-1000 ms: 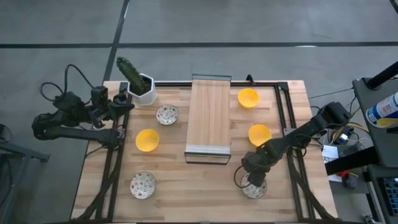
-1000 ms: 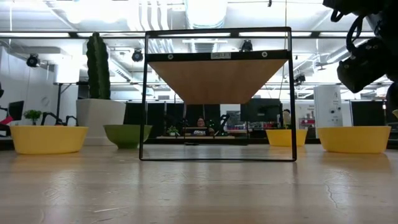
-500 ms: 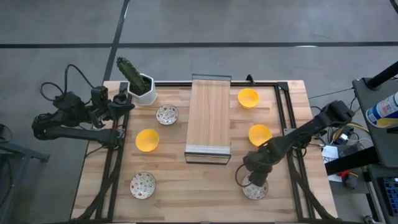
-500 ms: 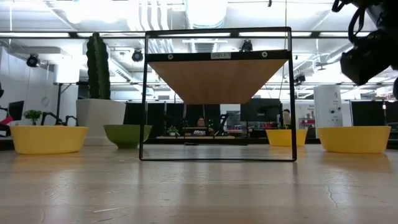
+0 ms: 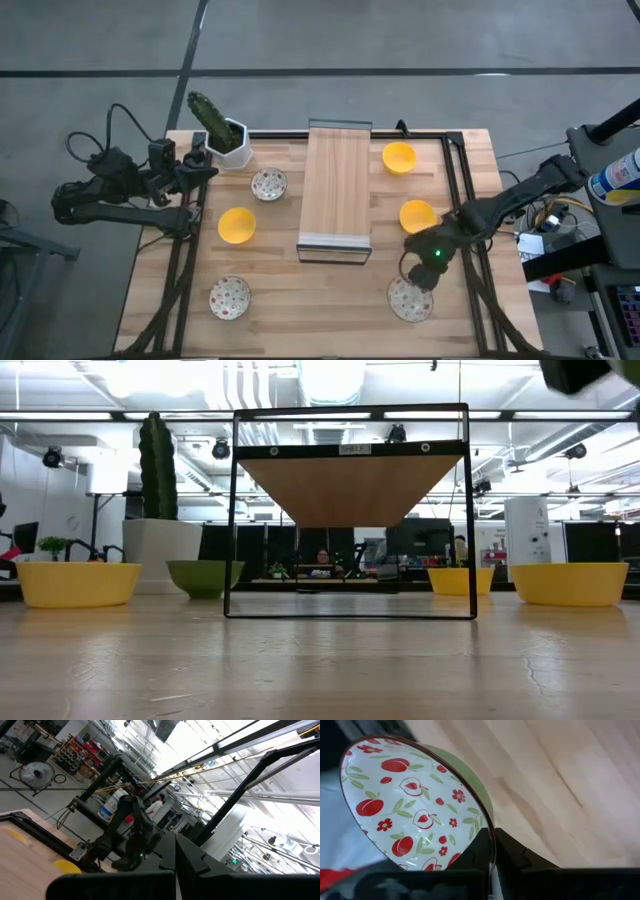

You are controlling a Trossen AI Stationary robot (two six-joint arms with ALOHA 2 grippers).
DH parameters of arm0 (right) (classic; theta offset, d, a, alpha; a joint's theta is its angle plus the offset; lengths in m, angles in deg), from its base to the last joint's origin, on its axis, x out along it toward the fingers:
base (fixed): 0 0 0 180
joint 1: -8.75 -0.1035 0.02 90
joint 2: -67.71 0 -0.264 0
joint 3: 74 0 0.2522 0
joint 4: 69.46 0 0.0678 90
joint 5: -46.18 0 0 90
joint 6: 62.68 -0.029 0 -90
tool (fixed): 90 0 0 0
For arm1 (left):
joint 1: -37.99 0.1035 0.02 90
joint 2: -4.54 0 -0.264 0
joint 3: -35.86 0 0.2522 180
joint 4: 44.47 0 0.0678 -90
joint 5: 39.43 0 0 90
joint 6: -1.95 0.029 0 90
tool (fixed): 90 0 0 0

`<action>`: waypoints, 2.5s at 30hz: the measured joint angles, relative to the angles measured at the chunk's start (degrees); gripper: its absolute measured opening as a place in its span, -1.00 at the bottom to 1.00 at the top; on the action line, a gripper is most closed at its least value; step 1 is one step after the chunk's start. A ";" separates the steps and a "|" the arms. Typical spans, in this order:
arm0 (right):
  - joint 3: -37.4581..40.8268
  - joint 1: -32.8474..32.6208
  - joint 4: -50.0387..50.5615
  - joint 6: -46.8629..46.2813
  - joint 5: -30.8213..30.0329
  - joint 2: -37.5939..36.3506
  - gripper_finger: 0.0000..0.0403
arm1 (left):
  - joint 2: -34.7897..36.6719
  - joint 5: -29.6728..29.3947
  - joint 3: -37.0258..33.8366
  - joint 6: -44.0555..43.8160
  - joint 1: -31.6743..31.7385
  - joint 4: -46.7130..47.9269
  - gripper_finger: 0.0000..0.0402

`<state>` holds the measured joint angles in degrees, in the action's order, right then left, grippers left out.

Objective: Pick & Place Mini bowls
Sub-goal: Put the bottom right white bowl on the shelf

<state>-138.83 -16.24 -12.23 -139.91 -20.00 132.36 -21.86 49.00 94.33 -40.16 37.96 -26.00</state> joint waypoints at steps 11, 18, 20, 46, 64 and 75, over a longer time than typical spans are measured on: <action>-18.11 11.29 20.98 2.38 -4.47 1.07 -0.95 | -1.60 -0.01 0.00 -0.36 -0.01 0.00 -1.00; -30.25 21.80 31.11 12.31 -4.51 6.72 -0.95 | -2.40 0.20 0.00 -1.44 -0.01 0.24 -1.00; -33.51 24.92 32.48 15.77 -4.51 8.96 -0.95 | -2.62 0.20 0.00 -1.53 -0.02 0.22 -1.00; -74.00 62.13 43.33 49.42 -4.51 50.44 -0.95 | -3.09 0.22 0.00 -2.47 -0.02 0.24 -1.00; -83.57 63.42 46.51 50.42 0.72 62.08 -0.95 | -3.20 0.22 -0.03 -4.58 -0.02 0.28 -1.00; -83.53 65.26 46.59 47.63 0.20 61.09 -0.94 | -3.20 0.22 -0.07 -4.90 -0.02 0.62 -1.00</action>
<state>-222.37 49.02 34.36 -92.29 -19.81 193.45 -25.06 49.22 94.26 -45.05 37.94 -25.38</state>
